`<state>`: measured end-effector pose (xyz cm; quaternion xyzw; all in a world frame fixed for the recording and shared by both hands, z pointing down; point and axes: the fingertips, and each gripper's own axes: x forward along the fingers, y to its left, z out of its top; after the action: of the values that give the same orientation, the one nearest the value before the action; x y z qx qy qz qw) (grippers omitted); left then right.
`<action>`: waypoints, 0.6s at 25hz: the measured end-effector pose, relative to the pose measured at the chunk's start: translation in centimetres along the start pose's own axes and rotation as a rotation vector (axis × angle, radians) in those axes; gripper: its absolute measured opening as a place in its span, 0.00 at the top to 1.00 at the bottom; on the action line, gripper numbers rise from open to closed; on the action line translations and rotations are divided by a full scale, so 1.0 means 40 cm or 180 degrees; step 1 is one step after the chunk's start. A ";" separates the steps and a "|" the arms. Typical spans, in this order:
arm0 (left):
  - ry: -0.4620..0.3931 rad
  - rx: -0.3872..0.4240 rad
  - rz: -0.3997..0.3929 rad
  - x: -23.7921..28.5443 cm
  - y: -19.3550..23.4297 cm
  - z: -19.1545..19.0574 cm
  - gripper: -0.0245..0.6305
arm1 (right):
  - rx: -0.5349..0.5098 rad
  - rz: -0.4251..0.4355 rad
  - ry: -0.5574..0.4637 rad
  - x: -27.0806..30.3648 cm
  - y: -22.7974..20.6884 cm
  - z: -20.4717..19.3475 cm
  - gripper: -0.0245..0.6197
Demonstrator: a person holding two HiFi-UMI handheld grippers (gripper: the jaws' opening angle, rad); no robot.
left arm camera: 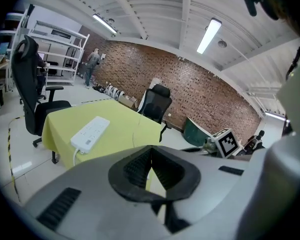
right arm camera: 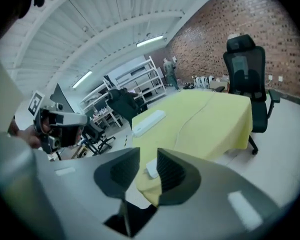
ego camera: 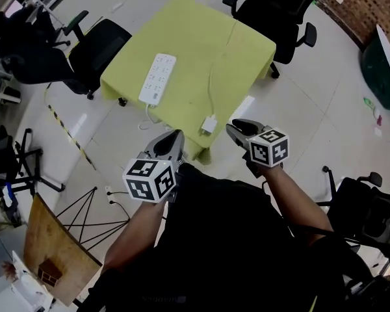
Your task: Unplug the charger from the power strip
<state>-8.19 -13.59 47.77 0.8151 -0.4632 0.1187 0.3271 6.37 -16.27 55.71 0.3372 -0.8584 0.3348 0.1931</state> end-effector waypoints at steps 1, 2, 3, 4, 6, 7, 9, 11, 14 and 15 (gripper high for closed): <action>-0.0001 0.0003 0.0017 -0.006 -0.020 -0.012 0.95 | 0.0001 0.0040 -0.0110 -0.036 0.012 0.009 0.85; -0.0002 0.0001 0.0034 -0.012 -0.039 -0.024 0.95 | 0.0004 0.0084 -0.0214 -0.072 0.024 0.015 0.93; -0.0004 -0.0004 0.0052 -0.019 -0.059 -0.036 0.95 | 0.0007 0.0134 -0.0309 -0.108 0.037 0.020 0.96; -0.0008 -0.0011 0.0071 -0.025 -0.077 -0.049 0.95 | 0.0012 0.0194 -0.0393 -0.142 0.051 0.023 0.96; -0.0025 -0.0033 0.0110 -0.034 -0.111 -0.073 0.95 | 0.0040 0.0349 -0.0541 -0.203 0.078 0.026 0.96; -0.0033 -0.0045 0.0128 -0.039 -0.125 -0.086 0.95 | 0.0064 0.0439 -0.0600 -0.228 0.092 0.025 0.96; -0.0037 -0.0070 0.0152 -0.048 -0.147 -0.108 0.95 | 0.0111 0.0593 -0.0669 -0.264 0.119 0.022 0.96; -0.0026 -0.0091 0.0150 -0.058 -0.158 -0.122 0.95 | 0.0104 0.0671 -0.0674 -0.282 0.143 0.020 0.96; -0.0013 -0.0098 0.0119 -0.069 -0.155 -0.123 0.95 | 0.0023 0.0690 -0.0639 -0.284 0.176 0.021 0.96; -0.0015 -0.0094 0.0102 -0.072 -0.150 -0.118 0.95 | 0.0000 0.0683 -0.0636 -0.281 0.186 0.024 0.96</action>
<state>-4.24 -6.48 47.39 0.8029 -0.4787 0.1152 0.3361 8.83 -7.83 45.48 0.2750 -0.9045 0.3183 0.0698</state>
